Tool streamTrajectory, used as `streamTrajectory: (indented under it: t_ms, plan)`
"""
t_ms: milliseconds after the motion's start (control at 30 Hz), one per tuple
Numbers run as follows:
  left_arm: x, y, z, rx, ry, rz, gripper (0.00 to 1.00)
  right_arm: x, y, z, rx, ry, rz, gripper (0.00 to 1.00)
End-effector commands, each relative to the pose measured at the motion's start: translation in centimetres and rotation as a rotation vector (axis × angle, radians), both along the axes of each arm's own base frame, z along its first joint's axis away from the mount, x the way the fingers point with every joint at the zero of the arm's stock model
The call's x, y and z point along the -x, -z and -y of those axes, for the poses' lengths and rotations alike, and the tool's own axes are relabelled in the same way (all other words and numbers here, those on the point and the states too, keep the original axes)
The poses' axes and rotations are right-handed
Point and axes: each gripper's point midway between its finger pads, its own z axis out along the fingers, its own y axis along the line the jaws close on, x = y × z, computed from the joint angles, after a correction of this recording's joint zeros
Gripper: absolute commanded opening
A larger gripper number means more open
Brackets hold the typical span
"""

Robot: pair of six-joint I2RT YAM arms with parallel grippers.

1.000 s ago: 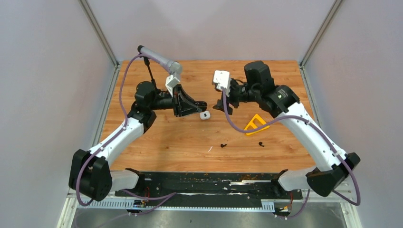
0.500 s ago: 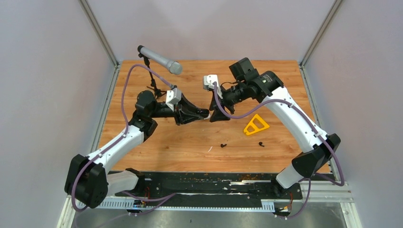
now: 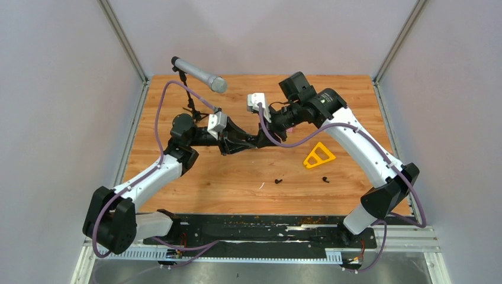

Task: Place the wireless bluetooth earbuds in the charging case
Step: Pick up the charging case at the center of the board.

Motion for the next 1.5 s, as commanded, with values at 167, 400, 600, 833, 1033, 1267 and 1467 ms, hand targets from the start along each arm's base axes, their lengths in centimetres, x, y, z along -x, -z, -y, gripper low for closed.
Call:
streamTrajectory:
  t_ms: [167,400,600,833,1033,1267,1467]
  plan:
    - [-0.2,-0.5,0.2,0.018,-0.013,0.032,0.19,-0.7,-1.7,-1.2,-0.036,0.003,0.080,0.06]
    - [-0.4,-0.2,-0.2,0.036,-0.069,-0.032,0.36,-1.0,-2.6,-0.3,-0.029,0.039,0.138,0.00]
    - [-0.2,-0.2,-0.1,0.028,-0.044,-0.019,0.46,-1.0,-2.8,-0.1,-0.041,0.061,0.130,0.00]
    - [-0.3,-0.5,0.0,0.030,-0.035,-0.018,0.44,-1.1,-2.6,0.0,-0.037,0.063,0.135,0.00]
    - [-0.5,-0.5,0.0,0.032,-0.045,-0.043,0.41,-1.0,-2.2,0.0,-0.033,0.061,0.126,0.00]
    - [-0.8,-0.4,0.2,0.033,-0.046,-0.055,0.41,-1.4,-2.1,-0.2,-0.034,0.066,0.128,0.01]
    - [-1.1,-0.6,0.3,0.042,-0.053,-0.059,0.33,-1.7,-1.8,-0.4,-0.030,0.071,0.123,0.01]
